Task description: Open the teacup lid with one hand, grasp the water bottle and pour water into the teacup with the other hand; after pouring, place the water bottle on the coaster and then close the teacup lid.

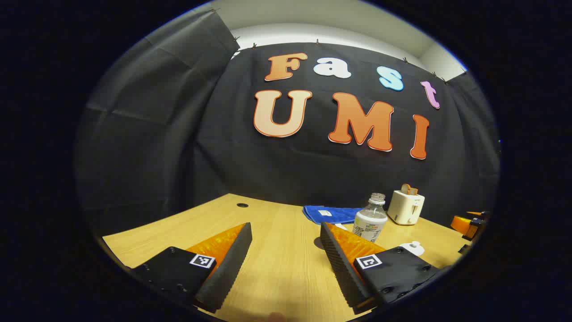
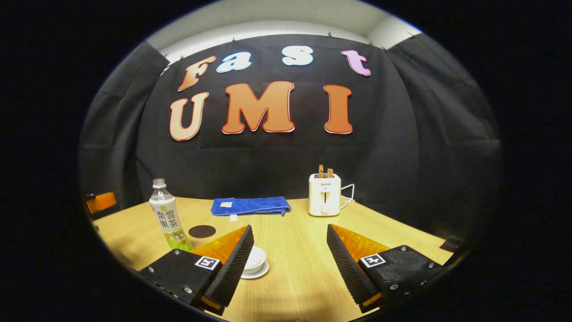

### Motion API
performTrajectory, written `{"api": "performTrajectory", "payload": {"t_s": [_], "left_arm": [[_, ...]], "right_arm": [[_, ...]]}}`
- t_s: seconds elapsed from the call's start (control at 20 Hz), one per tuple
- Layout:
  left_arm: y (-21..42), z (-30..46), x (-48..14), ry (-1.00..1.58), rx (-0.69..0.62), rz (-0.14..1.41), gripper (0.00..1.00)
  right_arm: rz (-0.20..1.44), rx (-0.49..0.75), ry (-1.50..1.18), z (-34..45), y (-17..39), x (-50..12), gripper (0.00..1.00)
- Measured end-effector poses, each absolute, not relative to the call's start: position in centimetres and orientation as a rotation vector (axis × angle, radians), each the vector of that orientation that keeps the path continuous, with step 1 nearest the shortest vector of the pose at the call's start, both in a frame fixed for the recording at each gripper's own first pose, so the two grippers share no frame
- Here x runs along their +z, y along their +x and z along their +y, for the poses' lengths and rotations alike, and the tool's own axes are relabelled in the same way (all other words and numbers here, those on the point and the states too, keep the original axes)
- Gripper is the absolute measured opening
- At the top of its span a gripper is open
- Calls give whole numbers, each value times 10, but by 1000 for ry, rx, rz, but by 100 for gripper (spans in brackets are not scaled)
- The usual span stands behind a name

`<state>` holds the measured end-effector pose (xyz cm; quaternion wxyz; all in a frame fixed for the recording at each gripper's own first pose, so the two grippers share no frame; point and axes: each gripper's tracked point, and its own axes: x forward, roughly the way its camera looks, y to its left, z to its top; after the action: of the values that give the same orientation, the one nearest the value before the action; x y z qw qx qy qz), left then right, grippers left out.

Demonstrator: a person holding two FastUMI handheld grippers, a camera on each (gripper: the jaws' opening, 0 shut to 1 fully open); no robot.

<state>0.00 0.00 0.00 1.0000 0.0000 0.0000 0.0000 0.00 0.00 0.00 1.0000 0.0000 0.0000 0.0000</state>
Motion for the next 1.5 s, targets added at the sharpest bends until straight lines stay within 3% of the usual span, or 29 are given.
{"api": "performTrajectory", "payload": {"t_s": [0.25,0.75,1.5], "left_arm": [[2,3,5,26,49,-58,98],[2,-21,-9,57,-50,3,99],[8,-26,-28,70,-75,39,99]], "right_arm": [[17,41,-57,15,1,-10,99],[27,56,-15,14,0,-13,99],[102,116,9,48,28,-33,99]]}}
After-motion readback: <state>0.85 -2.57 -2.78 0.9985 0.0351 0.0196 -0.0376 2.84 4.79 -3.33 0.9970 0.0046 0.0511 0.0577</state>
